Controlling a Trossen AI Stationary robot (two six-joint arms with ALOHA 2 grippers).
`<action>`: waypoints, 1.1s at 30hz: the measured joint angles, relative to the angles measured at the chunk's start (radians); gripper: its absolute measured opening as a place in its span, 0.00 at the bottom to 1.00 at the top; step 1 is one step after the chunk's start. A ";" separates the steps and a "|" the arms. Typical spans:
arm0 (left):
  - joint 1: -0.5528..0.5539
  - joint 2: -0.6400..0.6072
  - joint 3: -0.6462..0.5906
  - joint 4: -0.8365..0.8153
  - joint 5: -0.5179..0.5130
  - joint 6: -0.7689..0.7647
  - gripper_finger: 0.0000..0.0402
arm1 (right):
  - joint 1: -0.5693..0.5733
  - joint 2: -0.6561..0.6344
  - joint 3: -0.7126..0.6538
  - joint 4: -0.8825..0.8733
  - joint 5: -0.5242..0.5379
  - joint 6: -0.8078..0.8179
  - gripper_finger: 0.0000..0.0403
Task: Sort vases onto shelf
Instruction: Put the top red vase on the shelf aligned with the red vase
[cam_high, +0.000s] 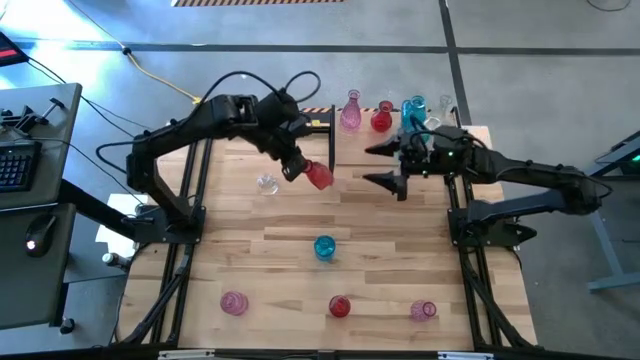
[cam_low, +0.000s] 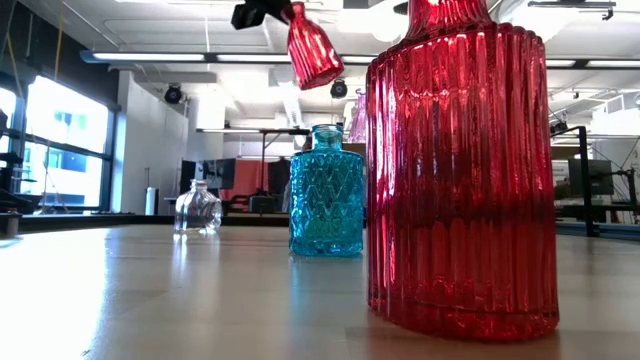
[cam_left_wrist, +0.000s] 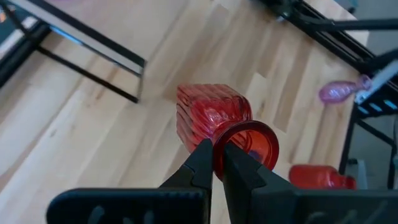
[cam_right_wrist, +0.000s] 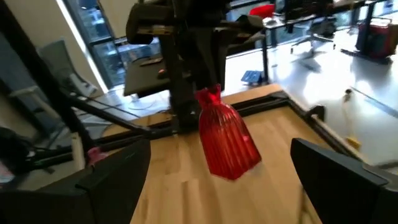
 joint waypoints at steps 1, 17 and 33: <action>-0.011 0.000 0.000 0.000 0.000 0.000 0.02 | 0.010 0.012 0.000 0.010 0.000 0.014 0.93; -0.195 0.000 0.000 -0.003 0.000 0.000 0.02 | 0.175 0.223 0.000 0.166 0.030 0.037 0.93; -0.320 0.000 0.000 0.006 0.000 -0.028 0.02 | 0.290 0.372 0.000 0.385 0.033 0.164 0.93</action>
